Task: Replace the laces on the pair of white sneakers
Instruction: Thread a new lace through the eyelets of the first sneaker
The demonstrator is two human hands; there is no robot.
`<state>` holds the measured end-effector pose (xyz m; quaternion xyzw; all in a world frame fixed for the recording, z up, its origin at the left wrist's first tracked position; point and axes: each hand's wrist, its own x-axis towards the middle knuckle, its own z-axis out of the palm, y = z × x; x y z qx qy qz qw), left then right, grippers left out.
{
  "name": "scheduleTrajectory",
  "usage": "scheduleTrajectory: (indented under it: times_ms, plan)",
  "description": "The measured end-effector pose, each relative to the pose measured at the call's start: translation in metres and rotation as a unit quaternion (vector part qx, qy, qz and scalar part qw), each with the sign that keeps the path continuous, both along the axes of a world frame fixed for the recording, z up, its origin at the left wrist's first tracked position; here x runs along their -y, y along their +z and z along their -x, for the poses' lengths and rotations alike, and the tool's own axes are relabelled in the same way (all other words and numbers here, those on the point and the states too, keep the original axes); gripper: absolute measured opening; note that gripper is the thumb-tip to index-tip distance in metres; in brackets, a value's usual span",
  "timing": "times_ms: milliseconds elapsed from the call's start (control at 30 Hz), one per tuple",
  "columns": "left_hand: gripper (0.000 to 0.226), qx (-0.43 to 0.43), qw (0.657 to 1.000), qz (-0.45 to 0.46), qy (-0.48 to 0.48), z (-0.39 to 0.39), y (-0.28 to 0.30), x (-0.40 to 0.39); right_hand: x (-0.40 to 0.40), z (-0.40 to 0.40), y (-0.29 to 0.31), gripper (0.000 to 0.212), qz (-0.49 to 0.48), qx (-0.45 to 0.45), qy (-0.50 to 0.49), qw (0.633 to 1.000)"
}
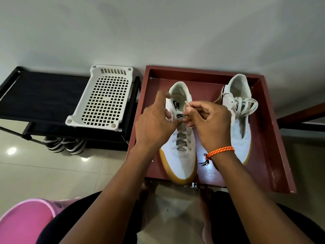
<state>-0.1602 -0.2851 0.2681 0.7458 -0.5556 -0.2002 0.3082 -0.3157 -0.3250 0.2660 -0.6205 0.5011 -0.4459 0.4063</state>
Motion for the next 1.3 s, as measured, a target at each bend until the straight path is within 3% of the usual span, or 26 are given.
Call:
scheduleTrajectory:
  times_ms: [167, 367, 500, 667, 833, 933, 1033, 1200, 1300]
  plan:
    - [0.005, -0.068, 0.991, -0.037, 0.106, -0.007, 0.003, 0.002, -0.005, -0.003, 0.000, 0.007, 0.156, -0.267, -0.040, 0.950]
    - [0.019, -0.104, 0.984, -0.095, 0.114, -0.012, 0.003, 0.003, -0.012, -0.010, 0.004, 0.014, 0.177, -0.423, 0.020, 0.888]
    - [0.027, -0.126, 0.980, -0.106, 0.107, -0.005, 0.010, 0.000, -0.012, -0.013, -0.004, 0.011, 0.150, -0.413, 0.045, 0.897]
    - [0.033, -0.119, 0.983, -0.094, 0.102, -0.002, 0.017, -0.003, -0.001, -0.011, -0.013, 0.015, 0.020, -0.289, 0.018, 0.957]
    - [0.039, -0.111, 0.988, -0.076, 0.082, -0.003, 0.015, -0.002, 0.000, -0.012, -0.018, 0.016, 0.014, -0.277, 0.032, 0.960]
    - [0.028, -0.126, 0.986, -0.078, 0.078, -0.003, 0.015, -0.003, -0.003, -0.013, -0.024, 0.018, 0.021, -0.266, 0.031, 0.963]
    - [0.028, -0.123, 0.986, -0.085, 0.074, -0.006, 0.014, -0.001, -0.005, -0.013, -0.024, 0.020, 0.040, -0.274, 0.029, 0.960]
    - [0.023, -0.072, 0.991, -0.085, 0.074, -0.004, 0.012, -0.001, -0.013, -0.012, -0.006, 0.008, 0.081, -0.415, 0.026, 0.906]
    - [0.017, -0.050, 0.993, -0.082, 0.070, -0.002, 0.011, -0.001, -0.013, -0.013, -0.007, 0.002, 0.091, -0.427, 0.033, 0.899]
